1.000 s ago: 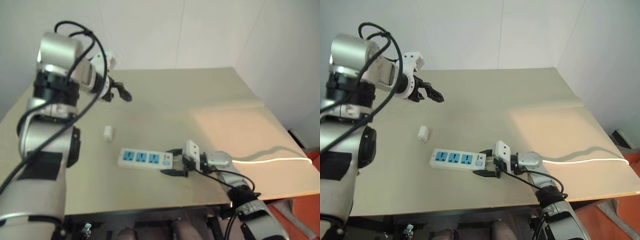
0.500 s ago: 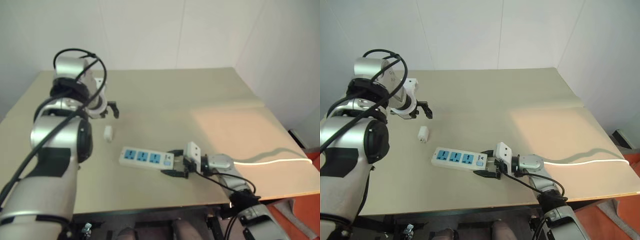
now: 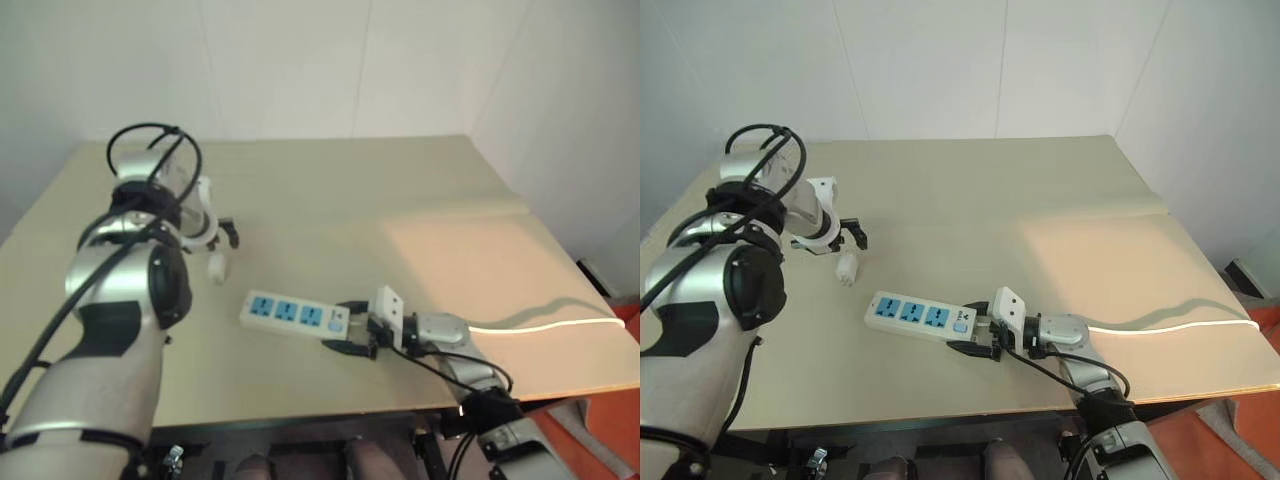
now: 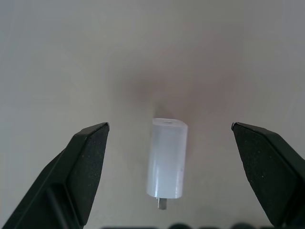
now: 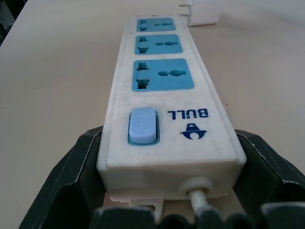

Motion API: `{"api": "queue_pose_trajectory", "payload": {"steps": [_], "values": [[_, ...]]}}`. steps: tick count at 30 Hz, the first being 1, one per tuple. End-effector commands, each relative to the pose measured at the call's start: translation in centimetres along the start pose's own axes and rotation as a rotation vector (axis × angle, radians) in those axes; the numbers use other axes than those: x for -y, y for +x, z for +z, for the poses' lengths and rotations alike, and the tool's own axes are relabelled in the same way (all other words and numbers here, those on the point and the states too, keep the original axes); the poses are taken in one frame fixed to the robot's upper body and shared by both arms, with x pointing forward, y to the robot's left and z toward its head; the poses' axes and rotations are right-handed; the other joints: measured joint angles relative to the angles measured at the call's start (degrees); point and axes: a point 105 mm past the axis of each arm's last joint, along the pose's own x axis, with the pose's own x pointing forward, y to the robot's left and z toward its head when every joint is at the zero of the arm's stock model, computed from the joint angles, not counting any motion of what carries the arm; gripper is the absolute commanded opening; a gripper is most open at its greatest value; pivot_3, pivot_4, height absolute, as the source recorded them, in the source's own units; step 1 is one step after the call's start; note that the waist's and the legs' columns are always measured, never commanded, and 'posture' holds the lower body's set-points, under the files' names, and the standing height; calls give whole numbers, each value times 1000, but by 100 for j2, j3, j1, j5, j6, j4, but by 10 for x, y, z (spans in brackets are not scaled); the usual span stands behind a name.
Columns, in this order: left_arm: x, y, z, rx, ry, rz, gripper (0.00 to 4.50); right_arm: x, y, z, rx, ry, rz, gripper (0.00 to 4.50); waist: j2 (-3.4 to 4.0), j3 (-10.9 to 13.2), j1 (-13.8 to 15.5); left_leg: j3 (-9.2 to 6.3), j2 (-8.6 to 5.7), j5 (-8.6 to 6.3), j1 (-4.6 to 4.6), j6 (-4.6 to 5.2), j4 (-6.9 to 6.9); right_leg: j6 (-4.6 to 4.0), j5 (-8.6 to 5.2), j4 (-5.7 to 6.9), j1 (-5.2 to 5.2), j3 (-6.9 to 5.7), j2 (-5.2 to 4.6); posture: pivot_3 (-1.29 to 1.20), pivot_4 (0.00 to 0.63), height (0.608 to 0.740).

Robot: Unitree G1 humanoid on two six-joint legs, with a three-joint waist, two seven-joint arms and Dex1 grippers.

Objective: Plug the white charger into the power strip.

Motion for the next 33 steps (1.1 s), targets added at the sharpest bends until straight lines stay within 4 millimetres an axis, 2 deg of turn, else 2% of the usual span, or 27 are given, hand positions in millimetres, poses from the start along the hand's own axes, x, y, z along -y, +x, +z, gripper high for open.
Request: {"api": "queue_pose_trajectory", "payload": {"steps": [1,4,6,11,15,21,33], "values": [[7,-20,22,88,18,-40,4500,-7,-1,-10,-39,28,13,3436,0,0,-1,0,-1,0,1,0,0,0,0,1,0,0,0,0,150,740],[15,-42,43,185,126,-106,4500,-9,0,-10,-37,41,8,3436,0,0,-5,-1,-2,1,0,-2,0,0,0,2,0,-2,0,0,150,740],[12,-53,52,221,194,-111,4500,-11,1,-11,-33,50,7,3436,0,0,-13,0,-4,2,-3,-3,0,0,-1,0,0,-3,1,0,150,740],[-15,-57,62,265,296,-4,4500,-13,5,-11,-27,55,5,3436,0,0,-39,3,-3,2,6,-3,-3,35,-22,1,1,3,4,0,150,740],[-18,-53,50,176,322,-10,4500,-12,7,-10,-20,57,-1,3436,0,0,-30,2,-2,2,6,-3,-3,40,-25,1,4,3,7,0,150,740],[-8,-31,25,55,313,-63,4500,-14,5,-11,-24,56,3,3436,-1,0,-32,1,-2,2,4,-2,-2,40,-26,1,4,2,7,0,150,740],[-9,-7,-5,-71,230,-77,4500,-15,-2,-13,-42,64,-2,3436,-1,0,-9,0,-2,2,2,-2,-2,39,-25,1,3,3,4,0,150,740]]}}
